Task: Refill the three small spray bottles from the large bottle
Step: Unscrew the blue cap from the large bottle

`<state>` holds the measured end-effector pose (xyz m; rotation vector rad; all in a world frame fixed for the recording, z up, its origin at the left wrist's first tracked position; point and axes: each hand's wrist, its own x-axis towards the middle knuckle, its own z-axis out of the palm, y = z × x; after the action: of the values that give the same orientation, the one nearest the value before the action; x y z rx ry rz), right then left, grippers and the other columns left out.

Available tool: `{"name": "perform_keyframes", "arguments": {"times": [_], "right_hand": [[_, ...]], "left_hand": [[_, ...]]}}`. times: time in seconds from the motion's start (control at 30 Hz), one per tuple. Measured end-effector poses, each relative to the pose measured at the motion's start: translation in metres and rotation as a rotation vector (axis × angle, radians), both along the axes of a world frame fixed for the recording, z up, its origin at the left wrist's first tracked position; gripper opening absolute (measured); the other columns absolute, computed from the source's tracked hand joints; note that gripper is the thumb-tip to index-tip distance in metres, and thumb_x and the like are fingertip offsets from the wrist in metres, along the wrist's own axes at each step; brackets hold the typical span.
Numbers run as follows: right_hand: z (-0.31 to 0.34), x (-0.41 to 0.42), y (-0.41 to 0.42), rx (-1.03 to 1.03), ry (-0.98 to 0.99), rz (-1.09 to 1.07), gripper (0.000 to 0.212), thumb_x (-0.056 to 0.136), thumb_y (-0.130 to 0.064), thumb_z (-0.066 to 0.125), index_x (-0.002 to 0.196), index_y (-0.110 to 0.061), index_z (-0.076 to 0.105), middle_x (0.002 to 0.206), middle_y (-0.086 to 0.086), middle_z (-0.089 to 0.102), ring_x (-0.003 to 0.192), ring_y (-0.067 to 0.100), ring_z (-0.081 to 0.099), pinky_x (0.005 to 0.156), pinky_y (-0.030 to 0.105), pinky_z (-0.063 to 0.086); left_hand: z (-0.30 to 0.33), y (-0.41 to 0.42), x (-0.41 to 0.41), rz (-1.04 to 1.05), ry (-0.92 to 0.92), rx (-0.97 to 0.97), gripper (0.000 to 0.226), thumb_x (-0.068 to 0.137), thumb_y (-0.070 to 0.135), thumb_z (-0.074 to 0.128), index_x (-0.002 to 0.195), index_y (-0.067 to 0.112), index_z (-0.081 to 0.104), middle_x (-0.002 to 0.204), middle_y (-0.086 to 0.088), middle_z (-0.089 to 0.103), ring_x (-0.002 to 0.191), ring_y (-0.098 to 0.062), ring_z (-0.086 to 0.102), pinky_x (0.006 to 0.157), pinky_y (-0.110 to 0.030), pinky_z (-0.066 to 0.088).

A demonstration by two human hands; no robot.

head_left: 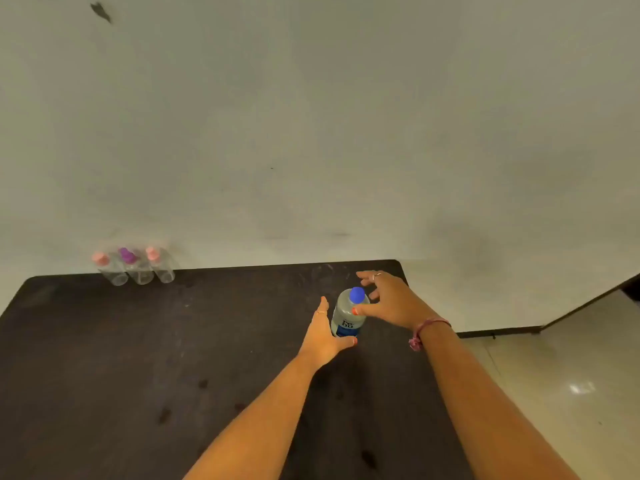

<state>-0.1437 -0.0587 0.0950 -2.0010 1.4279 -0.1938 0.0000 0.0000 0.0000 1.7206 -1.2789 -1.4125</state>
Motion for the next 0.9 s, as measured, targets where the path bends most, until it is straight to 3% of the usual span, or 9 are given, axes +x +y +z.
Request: {"name": "perform_keyframes", "arguments": {"times": [0.1, 0.2, 0.3, 0.4, 0.47, 0.7, 0.83, 0.9], "right_hand": [[-0.004, 0.005, -0.008, 0.021, 0.042, 0.025, 0.07, 0.076, -0.028, 0.076, 0.138, -0.019, 0.042, 0.124, 0.003, 0.056, 0.101, 0.015, 0.058, 0.091, 0.029, 0.05], [-0.009, 0.006, -0.013, 0.022, 0.051, 0.031, 0.066, 0.076, -0.025, 0.076, 0.135, -0.019, 0.046, 0.118, 0.002, 0.059, 0.099, 0.014, 0.058, 0.091, 0.027, 0.05], [-0.01, 0.007, -0.017, 0.007, 0.051, 0.041, 0.063, 0.076, -0.025, 0.077, 0.132, -0.019, 0.049, 0.117, 0.001, 0.059, 0.096, 0.013, 0.058, 0.089, 0.025, 0.048], [-0.01, 0.006, -0.017, -0.002, 0.051, 0.044, 0.06, 0.076, -0.024, 0.076, 0.13, -0.019, 0.051, 0.117, 0.0, 0.059, 0.095, 0.012, 0.056, 0.089, 0.024, 0.047], [-0.009, 0.005, -0.016, 0.004, 0.045, 0.049, 0.059, 0.076, -0.024, 0.076, 0.13, -0.019, 0.051, 0.117, 0.001, 0.059, 0.094, 0.011, 0.057, 0.089, 0.025, 0.048], [0.009, 0.002, -0.012, 0.006, 0.027, 0.096, 0.053, 0.077, -0.027, 0.076, 0.125, -0.022, 0.055, 0.115, 0.0, 0.062, 0.088, 0.01, 0.06, 0.083, 0.02, 0.048], [0.04, 0.004, -0.002, 0.002, 0.031, 0.158, 0.055, 0.075, -0.028, 0.077, 0.125, -0.023, 0.056, 0.113, -0.004, 0.061, 0.09, 0.011, 0.061, 0.083, 0.019, 0.048], [0.06, 0.008, 0.006, -0.021, 0.018, 0.186, 0.057, 0.074, -0.033, 0.077, 0.125, -0.023, 0.056, 0.11, -0.007, 0.06, 0.09, 0.011, 0.06, 0.082, 0.019, 0.049]], "left_hand": [[-0.002, -0.009, -0.008, 0.044, 0.057, 0.007, 0.111, 0.072, 0.01, 0.081, 0.152, 0.017, 0.005, 0.155, -0.003, 0.027, 0.142, -0.023, 0.029, 0.114, -0.041, 0.029], [-0.006, -0.014, -0.017, 0.116, 0.099, 0.014, 0.096, 0.072, 0.007, 0.08, 0.148, 0.017, 0.022, 0.144, -0.002, 0.041, 0.13, -0.019, 0.043, 0.108, -0.033, 0.036], [-0.009, -0.017, -0.019, 0.142, 0.105, -0.007, 0.078, 0.073, 0.006, 0.08, 0.137, 0.018, 0.037, 0.131, 0.0, 0.051, 0.11, -0.008, 0.048, 0.091, -0.017, 0.041], [-0.012, -0.018, -0.018, 0.154, 0.105, -0.031, 0.071, 0.073, 0.005, 0.079, 0.132, 0.018, 0.042, 0.125, 0.002, 0.053, 0.107, -0.006, 0.048, 0.072, -0.003, 0.042], [-0.012, -0.016, -0.017, 0.181, 0.13, -0.036, 0.069, 0.073, 0.001, 0.078, 0.13, 0.017, 0.044, 0.12, 0.003, 0.053, 0.108, -0.009, 0.05, 0.066, -0.001, 0.044], [-0.006, -0.002, -0.014, 0.186, 0.101, -0.085, 0.07, 0.068, 0.015, 0.084, 0.123, 0.031, 0.044, 0.12, 0.008, 0.052, 0.105, -0.006, 0.051, 0.084, -0.014, 0.044], [0.007, 0.01, -0.006, 0.212, 0.032, -0.186, 0.073, 0.062, 0.028, 0.086, 0.118, 0.043, 0.043, 0.116, 0.011, 0.047, 0.116, -0.017, 0.049, 0.095, -0.036, 0.051], [0.016, 0.017, 0.0, 0.24, 0.02, -0.238, 0.072, 0.058, 0.033, 0.086, 0.113, 0.05, 0.043, 0.113, 0.014, 0.046, 0.116, -0.019, 0.049, 0.093, -0.039, 0.052]]}}
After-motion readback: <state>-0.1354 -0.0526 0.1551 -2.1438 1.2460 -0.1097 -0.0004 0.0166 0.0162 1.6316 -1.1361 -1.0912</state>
